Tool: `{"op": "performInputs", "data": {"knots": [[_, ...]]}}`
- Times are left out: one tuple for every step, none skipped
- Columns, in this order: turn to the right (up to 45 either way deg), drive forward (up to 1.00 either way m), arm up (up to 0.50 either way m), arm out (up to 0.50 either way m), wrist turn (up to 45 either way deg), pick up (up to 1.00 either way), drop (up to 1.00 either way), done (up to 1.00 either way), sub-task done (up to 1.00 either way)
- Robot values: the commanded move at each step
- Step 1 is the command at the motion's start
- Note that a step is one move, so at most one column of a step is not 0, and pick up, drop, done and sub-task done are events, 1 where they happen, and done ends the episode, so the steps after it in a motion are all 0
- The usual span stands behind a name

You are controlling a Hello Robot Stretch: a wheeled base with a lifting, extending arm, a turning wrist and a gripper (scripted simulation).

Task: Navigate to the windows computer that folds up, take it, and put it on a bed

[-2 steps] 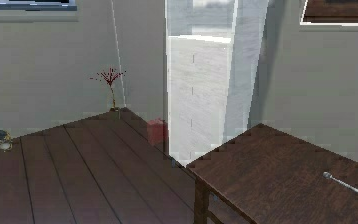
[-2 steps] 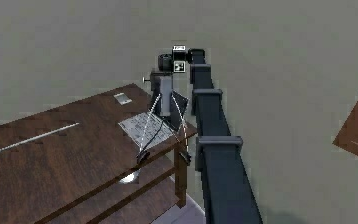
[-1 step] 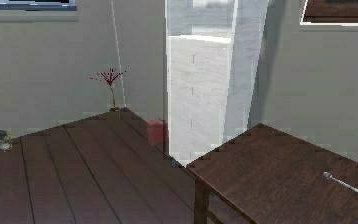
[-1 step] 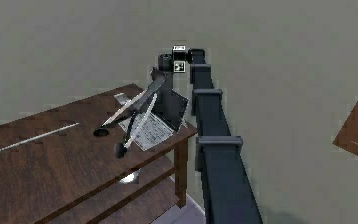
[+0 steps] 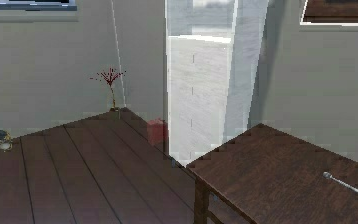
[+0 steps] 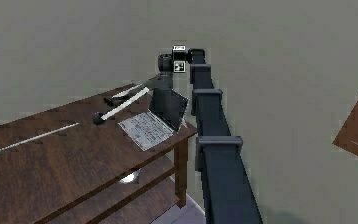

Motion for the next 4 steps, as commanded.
{"op": "performInputs", "data": {"knots": [[0.0,0.00,0.00,0.00,45.0,0.00,0.00,0.00,0.00],[0.0,0.00,0.00,0.00,6.0,0.00,0.00,0.00,0.00],[0.0,0.00,-0.30,0.00,0.0,0.00,0.00,0.00,0.00],[0.0,0.00,0.00,0.00,0.0,1.00,0.00,0.00,0.00]]}}
